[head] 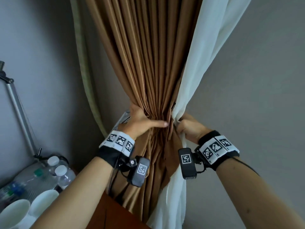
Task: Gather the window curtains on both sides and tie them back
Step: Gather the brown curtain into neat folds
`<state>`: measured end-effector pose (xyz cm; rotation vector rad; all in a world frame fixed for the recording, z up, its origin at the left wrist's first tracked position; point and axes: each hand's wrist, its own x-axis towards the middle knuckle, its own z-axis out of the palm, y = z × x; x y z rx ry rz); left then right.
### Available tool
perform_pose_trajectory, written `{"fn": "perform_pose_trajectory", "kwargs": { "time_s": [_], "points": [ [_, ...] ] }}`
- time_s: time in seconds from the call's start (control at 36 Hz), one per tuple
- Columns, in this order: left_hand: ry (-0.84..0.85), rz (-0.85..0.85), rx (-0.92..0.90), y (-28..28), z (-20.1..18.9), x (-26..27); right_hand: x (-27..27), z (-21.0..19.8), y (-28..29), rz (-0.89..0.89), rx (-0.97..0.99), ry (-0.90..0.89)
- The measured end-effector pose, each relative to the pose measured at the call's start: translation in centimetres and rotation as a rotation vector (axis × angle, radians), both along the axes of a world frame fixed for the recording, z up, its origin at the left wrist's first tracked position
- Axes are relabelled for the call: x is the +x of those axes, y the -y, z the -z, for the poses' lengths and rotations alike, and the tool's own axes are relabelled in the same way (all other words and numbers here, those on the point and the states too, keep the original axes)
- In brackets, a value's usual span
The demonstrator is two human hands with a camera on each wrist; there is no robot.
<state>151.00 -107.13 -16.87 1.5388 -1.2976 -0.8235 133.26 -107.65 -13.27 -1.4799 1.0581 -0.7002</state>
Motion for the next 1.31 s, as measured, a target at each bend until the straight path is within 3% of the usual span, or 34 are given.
{"fn": "perform_pose_trajectory", "kwargs": {
  "time_s": [0.08,0.19,0.39,0.47,0.67,0.75,0.86,0.92,1.03,1.17,1.22,1.31],
  "points": [
    [-0.079,0.028,0.029,2.0,0.7,0.2,0.7,-0.1,-0.7,-0.013,-0.144,-0.133],
    [0.022,-0.057,-0.001,-0.7,-2.7,-2.2,2.1,0.0,-0.7,-0.063,-0.393,-0.387],
    [-0.002,-0.351,-0.007,-0.6,-3.9,-3.2,3.1,1.0,-1.2,-0.151,-0.502,-0.637],
    [0.012,-0.438,-0.026,-0.2,-4.4,-2.9,2.5,1.1,-1.2,-0.159,-0.446,-0.559],
    [0.017,-0.444,-0.024,-0.2,-5.1,-1.6,1.3,2.8,-0.4,-0.027,-0.304,-0.142],
    [0.036,-0.453,0.0,0.0,-5.2,-1.3,0.7,2.6,-0.2,0.041,-0.289,-0.093],
    [0.059,-0.465,0.029,0.2,-5.6,-1.6,-0.1,1.4,0.3,0.218,-0.432,-0.007],
    [0.065,-0.476,0.032,0.2,-5.7,-1.8,-0.1,0.5,0.4,0.241,-0.51,-0.043],
    [0.073,-0.488,0.025,0.2,-5.6,-2.1,0.4,0.3,0.0,0.008,-0.399,-0.36],
    [0.055,-0.491,0.012,-0.2,-5.7,-2.0,1.2,1.3,-0.1,0.068,-0.501,-0.566],
    [0.049,-0.481,0.009,-0.4,-5.7,-1.9,1.2,1.4,0.3,0.063,-0.465,-0.55],
    [0.047,-0.459,0.002,-0.6,-5.5,-1.6,1.0,1.1,0.1,0.085,-0.334,-0.369]
  ]
}}
